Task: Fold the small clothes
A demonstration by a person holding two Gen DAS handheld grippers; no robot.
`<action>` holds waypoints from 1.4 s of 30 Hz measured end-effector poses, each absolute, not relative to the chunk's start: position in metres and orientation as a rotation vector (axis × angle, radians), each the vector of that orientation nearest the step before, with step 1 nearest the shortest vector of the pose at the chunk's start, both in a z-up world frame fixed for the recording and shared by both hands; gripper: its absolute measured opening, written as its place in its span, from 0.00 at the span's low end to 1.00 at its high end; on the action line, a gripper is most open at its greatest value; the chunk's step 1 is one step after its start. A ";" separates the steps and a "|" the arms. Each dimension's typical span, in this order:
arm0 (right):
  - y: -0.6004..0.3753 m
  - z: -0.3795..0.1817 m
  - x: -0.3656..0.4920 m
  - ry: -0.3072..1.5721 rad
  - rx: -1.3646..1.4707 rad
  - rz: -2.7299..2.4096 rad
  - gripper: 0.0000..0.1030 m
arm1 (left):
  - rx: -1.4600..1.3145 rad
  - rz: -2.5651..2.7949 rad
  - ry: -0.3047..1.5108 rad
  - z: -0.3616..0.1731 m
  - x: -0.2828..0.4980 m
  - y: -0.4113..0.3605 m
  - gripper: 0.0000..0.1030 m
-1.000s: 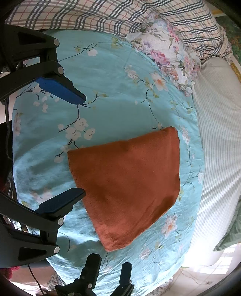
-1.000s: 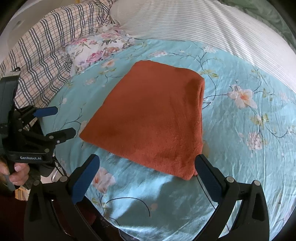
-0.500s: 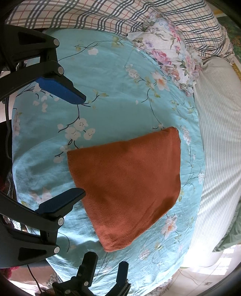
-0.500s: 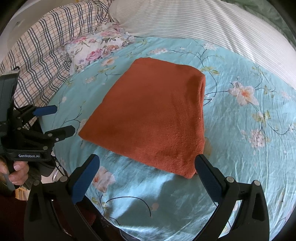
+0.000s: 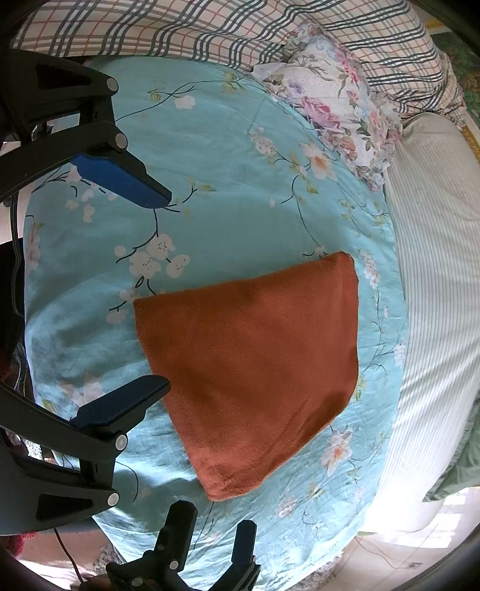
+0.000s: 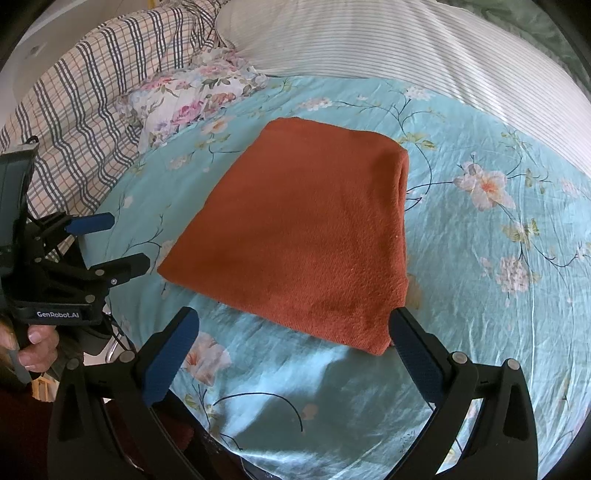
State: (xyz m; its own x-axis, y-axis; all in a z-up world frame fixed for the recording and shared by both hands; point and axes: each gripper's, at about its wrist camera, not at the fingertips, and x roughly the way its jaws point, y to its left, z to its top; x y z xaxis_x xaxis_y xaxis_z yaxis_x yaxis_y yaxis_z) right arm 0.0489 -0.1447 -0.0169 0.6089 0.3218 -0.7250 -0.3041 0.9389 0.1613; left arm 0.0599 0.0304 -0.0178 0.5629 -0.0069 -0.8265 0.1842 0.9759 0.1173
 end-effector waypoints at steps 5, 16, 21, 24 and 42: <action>-0.148 -0.014 0.048 0.815 0.057 0.354 0.99 | 0.192 -0.117 0.960 -0.015 0.059 0.028 0.90; -0.154 -0.024 0.047 0.823 0.118 0.325 0.99 | 0.151 -0.137 0.942 -0.012 0.054 0.027 0.90; -0.153 -0.026 0.044 0.827 0.120 0.322 0.99 | 0.143 -0.139 0.945 -0.016 0.051 0.027 0.90; -0.153 -0.025 0.043 0.826 0.118 0.322 0.99 | 0.149 -0.139 0.945 -0.017 0.049 0.026 0.90; -0.151 -0.018 0.041 0.806 0.111 0.321 0.99 | 0.156 -0.140 0.924 -0.011 0.044 0.023 0.90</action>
State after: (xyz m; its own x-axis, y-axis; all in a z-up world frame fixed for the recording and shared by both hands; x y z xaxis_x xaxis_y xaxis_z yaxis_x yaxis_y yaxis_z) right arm 0.0407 -0.1509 -0.0180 0.6471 0.3239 -0.6902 -0.2400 0.9458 0.2189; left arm 0.0437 0.0229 -0.0106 0.5954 -0.0528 -0.8017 0.1865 0.9797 0.0740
